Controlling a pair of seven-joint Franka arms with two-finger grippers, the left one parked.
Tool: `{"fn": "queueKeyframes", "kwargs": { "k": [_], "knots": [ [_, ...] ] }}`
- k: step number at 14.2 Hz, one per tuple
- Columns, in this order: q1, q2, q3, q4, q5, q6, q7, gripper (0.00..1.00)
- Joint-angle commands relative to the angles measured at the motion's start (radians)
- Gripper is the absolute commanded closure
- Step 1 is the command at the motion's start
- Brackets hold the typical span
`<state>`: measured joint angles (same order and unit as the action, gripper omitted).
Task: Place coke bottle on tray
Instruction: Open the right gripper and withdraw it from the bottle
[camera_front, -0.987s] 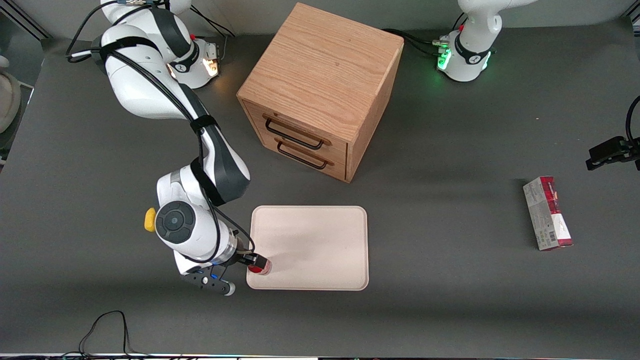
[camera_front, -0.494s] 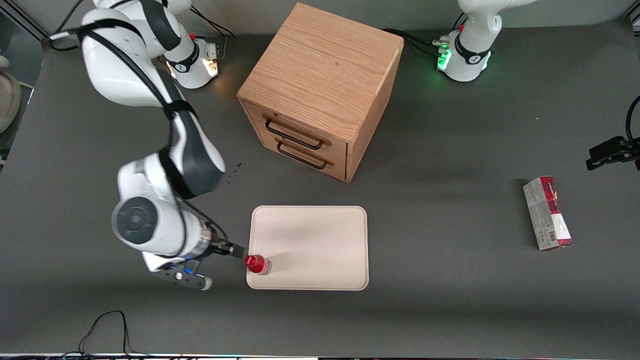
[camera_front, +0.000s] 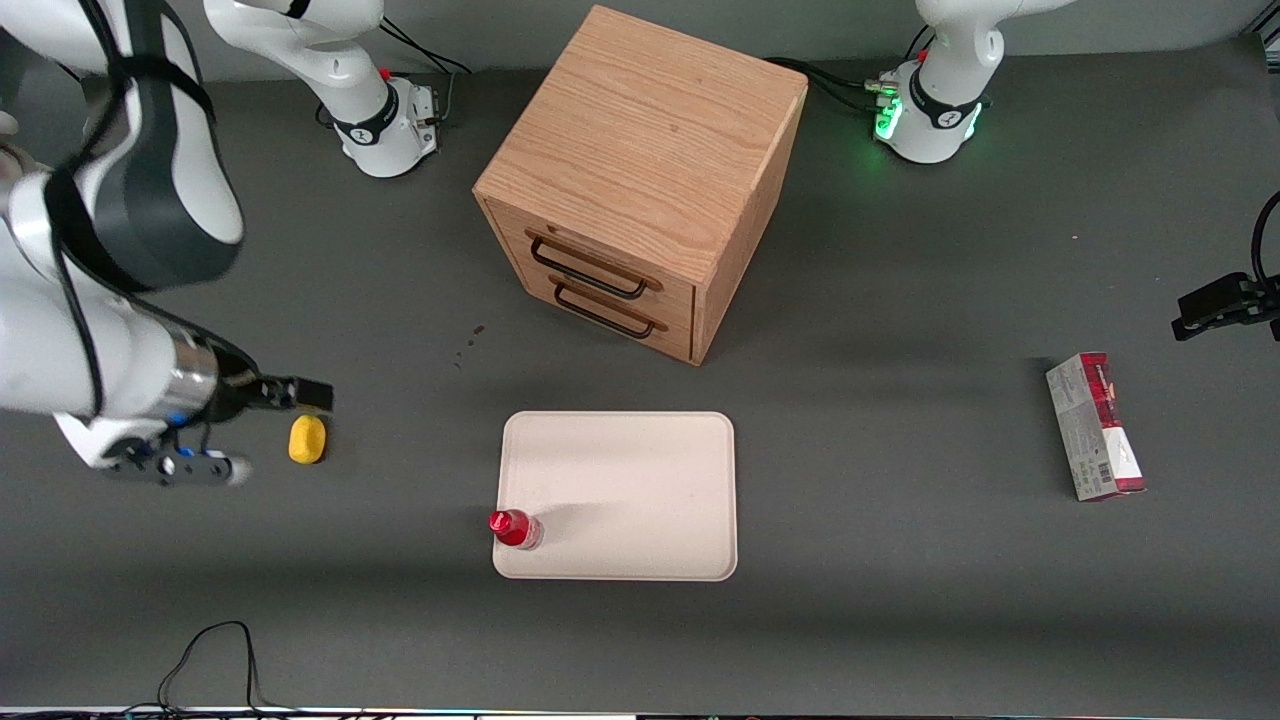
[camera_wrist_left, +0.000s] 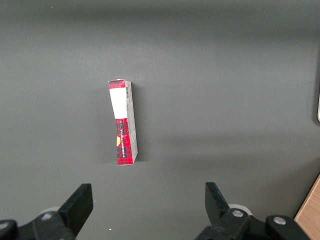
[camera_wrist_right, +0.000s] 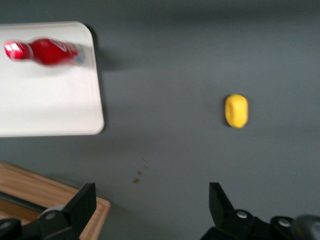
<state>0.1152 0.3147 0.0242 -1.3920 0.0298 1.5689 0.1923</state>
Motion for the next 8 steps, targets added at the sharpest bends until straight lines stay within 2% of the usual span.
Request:
{"fn": "queueKeyframes", "kwargs": {
  "k": [1,8],
  "knots": [
    [0.009,-0.287,-0.047,-0.375,0.021,0.134,-0.089,0.00],
    [0.052,-0.267,-0.135,-0.291,0.021,0.091,-0.110,0.00]
  ]
}}
